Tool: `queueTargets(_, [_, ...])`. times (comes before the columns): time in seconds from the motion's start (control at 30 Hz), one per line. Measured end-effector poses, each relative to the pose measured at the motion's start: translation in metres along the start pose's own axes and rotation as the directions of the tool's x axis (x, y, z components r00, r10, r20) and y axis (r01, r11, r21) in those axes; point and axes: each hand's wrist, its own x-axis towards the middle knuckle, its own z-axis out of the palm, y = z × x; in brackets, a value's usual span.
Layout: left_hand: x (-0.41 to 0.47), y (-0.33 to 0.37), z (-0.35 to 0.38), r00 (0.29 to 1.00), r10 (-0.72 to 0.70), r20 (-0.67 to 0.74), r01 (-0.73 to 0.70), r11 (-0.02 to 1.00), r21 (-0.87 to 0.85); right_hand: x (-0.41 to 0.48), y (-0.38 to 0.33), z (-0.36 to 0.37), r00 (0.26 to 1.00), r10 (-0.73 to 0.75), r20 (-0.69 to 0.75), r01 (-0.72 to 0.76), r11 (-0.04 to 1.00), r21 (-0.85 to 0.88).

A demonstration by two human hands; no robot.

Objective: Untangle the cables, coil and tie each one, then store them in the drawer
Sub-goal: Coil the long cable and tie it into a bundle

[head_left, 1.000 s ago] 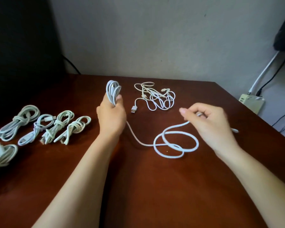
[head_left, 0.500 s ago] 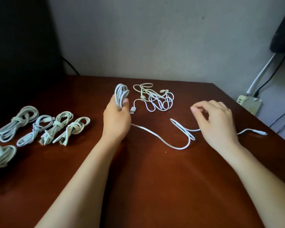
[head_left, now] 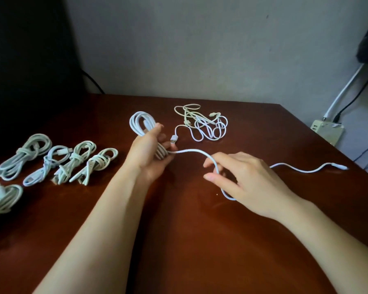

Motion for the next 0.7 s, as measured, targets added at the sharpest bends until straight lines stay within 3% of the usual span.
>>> queueTargets(0.1, [0.0,0.003,-0.002,0.997,-0.072,0.038,0.076,0.992,-0.099,0.0,0.0,-0.003,0.998,0.065,0.024,-0.066,0.994,0.082])
queueTargets(0.17, [-0.001,0.003,-0.003,0.996,-0.077,0.038,0.079,0.995,-0.053,-0.001,0.0,-0.002,1.0,0.025,-0.019,-0.023,0.997,0.071])
queueTargets(0.23, [-0.003,-0.001,-0.001,1.0,-0.027,0.009,0.026,0.993,0.113,0.0,0.001,0.001,0.996,-0.041,-0.075,0.043,0.999,0.031])
queueTargets(0.3, [-0.005,-0.009,0.003,0.997,0.081,0.013,-0.08,0.926,0.368,0.001,0.001,0.001,0.98,-0.116,-0.163,0.119,0.993,0.007])
queueTargets(0.37, [-0.007,-0.018,0.007,0.979,0.172,0.106,-0.202,0.807,0.555,0.001,0.0,0.0,0.955,-0.161,-0.251,0.164,0.986,-0.006])
queueTargets(0.43, [-0.009,-0.024,0.01,0.954,0.178,0.24,-0.293,0.714,0.636,0.001,0.0,-0.002,0.925,-0.194,-0.326,0.194,0.98,-0.032])
queueTargets(0.53, [-0.018,-0.027,0.014,0.916,0.038,0.4,-0.314,0.691,0.651,0.0,0.001,-0.004,0.87,-0.216,-0.444,0.207,0.976,-0.068])
queueTargets(0.7, [-0.035,-0.03,0.021,0.832,-0.32,0.454,-0.107,0.71,0.696,0.0,0.003,-0.006,0.797,-0.094,-0.596,0.111,0.994,-0.009])
